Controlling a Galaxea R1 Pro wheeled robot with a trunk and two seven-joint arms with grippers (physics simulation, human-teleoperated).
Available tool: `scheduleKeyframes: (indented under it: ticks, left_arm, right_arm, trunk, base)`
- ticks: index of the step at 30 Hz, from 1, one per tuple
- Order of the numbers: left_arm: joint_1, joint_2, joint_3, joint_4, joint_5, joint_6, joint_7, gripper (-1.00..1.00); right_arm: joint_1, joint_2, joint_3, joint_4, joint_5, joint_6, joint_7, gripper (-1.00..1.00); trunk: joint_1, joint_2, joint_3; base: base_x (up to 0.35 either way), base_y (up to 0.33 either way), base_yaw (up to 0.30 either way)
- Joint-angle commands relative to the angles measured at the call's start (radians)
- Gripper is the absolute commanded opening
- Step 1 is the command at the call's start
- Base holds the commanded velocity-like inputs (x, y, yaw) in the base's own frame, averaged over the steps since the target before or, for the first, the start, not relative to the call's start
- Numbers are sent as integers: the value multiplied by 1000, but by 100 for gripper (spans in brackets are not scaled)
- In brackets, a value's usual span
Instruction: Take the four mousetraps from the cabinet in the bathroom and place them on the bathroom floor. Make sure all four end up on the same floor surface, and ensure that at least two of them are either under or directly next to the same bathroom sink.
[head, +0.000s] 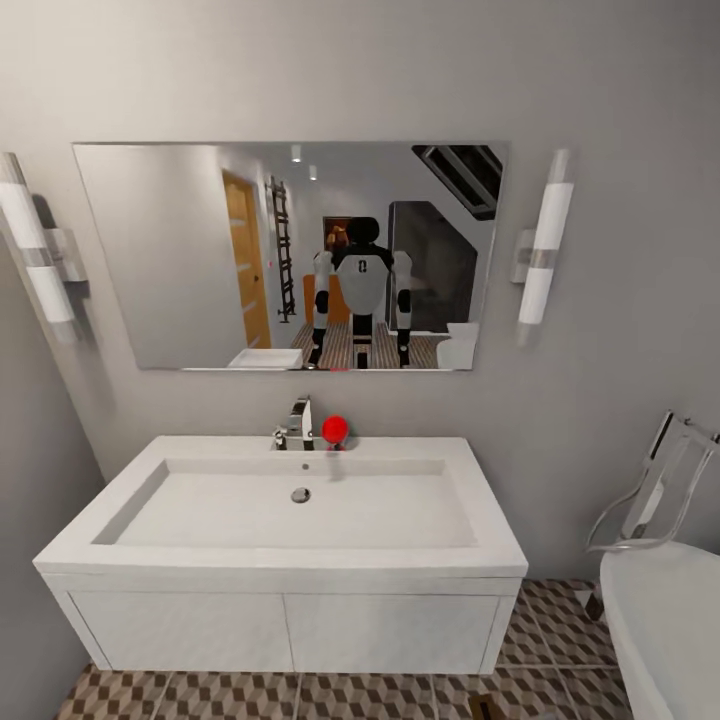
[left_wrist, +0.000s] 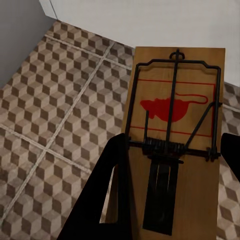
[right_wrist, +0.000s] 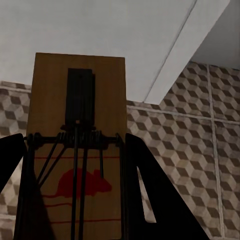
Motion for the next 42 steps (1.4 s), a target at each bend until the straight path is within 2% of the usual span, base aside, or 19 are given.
scheduleKeyframes:
  ticks: [1, 14, 37, 42]
  left_arm:
    - [-1, 0, -7, 3, 0, -3, 3, -100]
    - [-1, 0, -7, 2, 0, -3, 3, -100]
    - [-1, 0, -7, 2, 1, -3, 3, -100]
    - [-1, 0, -6, 2, 0, -2, 3, -100]
  right_arm:
    - [-1, -1, -5, 5, 10, -6, -6, -100]
    - [-1, 0, -5, 5, 11, -6, -6, -100]
    - [-1, 0, -5, 5, 10, -6, -6, -100]
    - [-1, 0, -5, 5, 10, -6, -6, -100]
  trunk:
    - [0, -1, 0]
    - [0, -1, 0]
    - [0, -1, 2]
    - [0, -1, 2]
  base:
    - [4, 4, 0]
    - [73, 67, 0]
    - [2, 2, -24]
    - [0, 156, 0]
